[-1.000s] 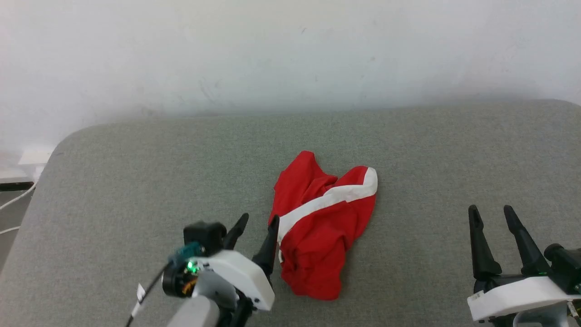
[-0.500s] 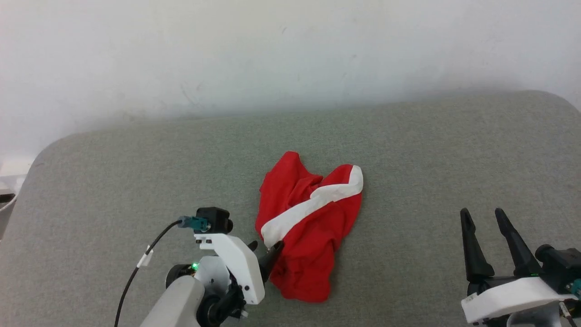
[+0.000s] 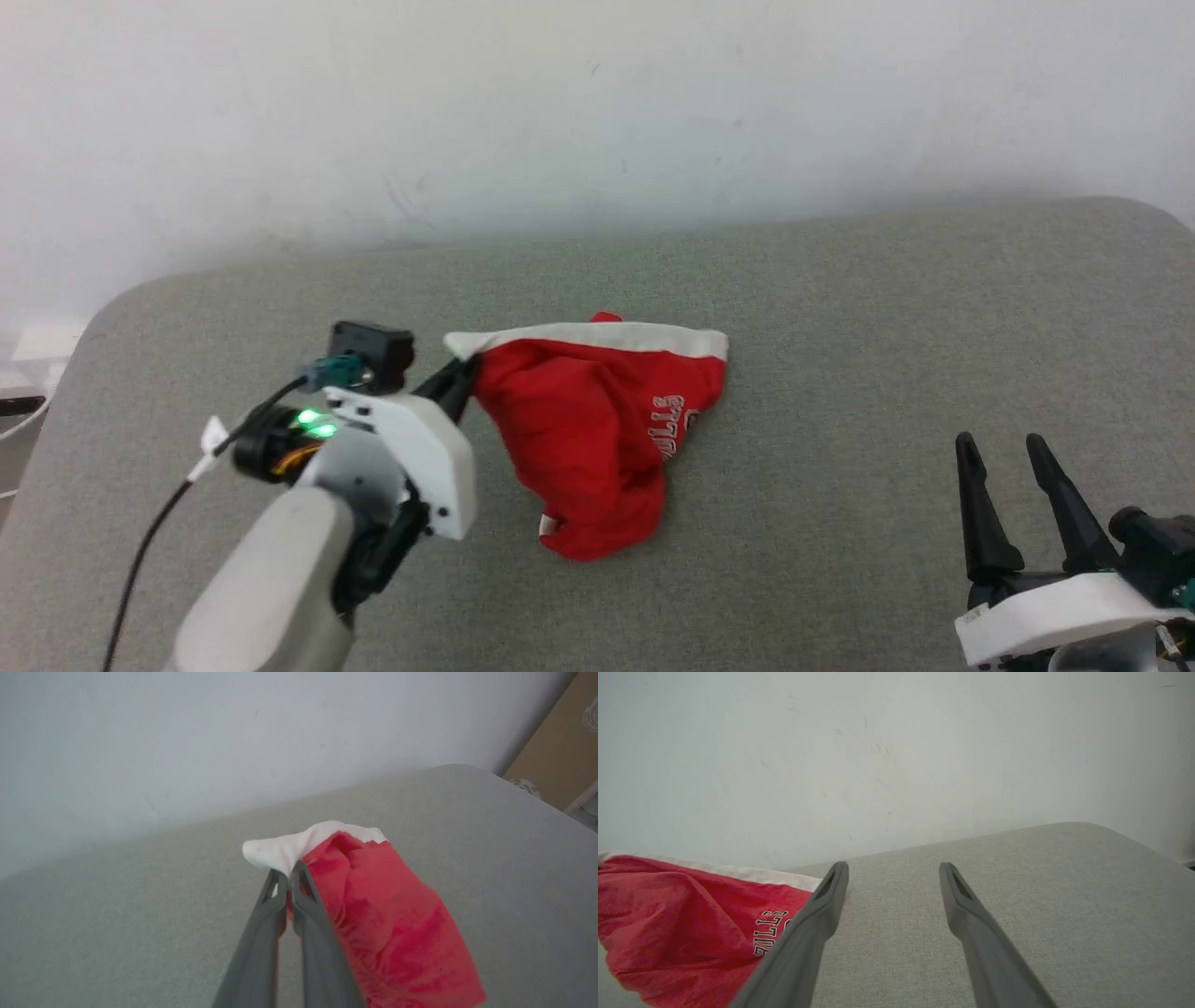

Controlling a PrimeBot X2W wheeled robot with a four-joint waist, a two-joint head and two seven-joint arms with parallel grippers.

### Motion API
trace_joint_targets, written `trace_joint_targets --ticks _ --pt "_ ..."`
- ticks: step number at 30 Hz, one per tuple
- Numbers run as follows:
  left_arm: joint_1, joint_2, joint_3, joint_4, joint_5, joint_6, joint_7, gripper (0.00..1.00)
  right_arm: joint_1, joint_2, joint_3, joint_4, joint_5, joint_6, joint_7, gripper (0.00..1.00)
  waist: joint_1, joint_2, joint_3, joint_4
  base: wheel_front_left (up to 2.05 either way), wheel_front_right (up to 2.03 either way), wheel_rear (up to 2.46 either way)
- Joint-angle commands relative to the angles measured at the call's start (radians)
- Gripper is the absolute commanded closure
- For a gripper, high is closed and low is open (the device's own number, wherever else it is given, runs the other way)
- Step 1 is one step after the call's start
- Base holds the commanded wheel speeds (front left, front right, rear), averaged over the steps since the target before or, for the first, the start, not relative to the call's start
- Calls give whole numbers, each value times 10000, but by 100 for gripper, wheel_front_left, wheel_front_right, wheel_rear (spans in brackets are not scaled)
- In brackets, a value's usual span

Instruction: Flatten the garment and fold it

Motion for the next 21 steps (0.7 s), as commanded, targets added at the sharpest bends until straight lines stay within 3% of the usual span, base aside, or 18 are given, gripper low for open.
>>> trace_joint_targets --ticks 1,5,10,11,12,13,16,21 --pt "331 269 89 -227 54 220 221 100 116 19 3 21 60 -7 -3 0 -1 -1 -32 50 0 0 0" --pt "1627 853 675 -541 -310 1066 932 100 109 19 31 37 120 -7 -3 0 -1 -1 23 113 0 0 0" --pt "2977 630 1589 415 -1167 1786 533 100 14 19 122 63 127 -7 34 0 -1 -1 130 104 0 0 0" --pt "3121 551 1713 598 -1261 1844 327 72 -5 19 127 68 118 -7 52 0 -1 -1 142 98 0 0 0" --pt "3224 440 1844 747 -1359 1907 103 11 -15 19 118 71 100 -7 72 0 -1 -1 147 105 0 0 0" --pt "3308 321 1964 852 -1456 1927 -162 0 -19 19 108 74 82 -7 95 0 -1 -1 143 113 0 0 0" --pt "3454 37 2257 919 -1498 1926 -1283 0 15 19 71 87 55 -7 170 0 -1 -1 110 169 0 0 0" --pt "3616 -388 2611 667 -1180 1667 -4026 0 117 19 57 124 55 -7 233 0 -1 -1 2 290 0 0 0"
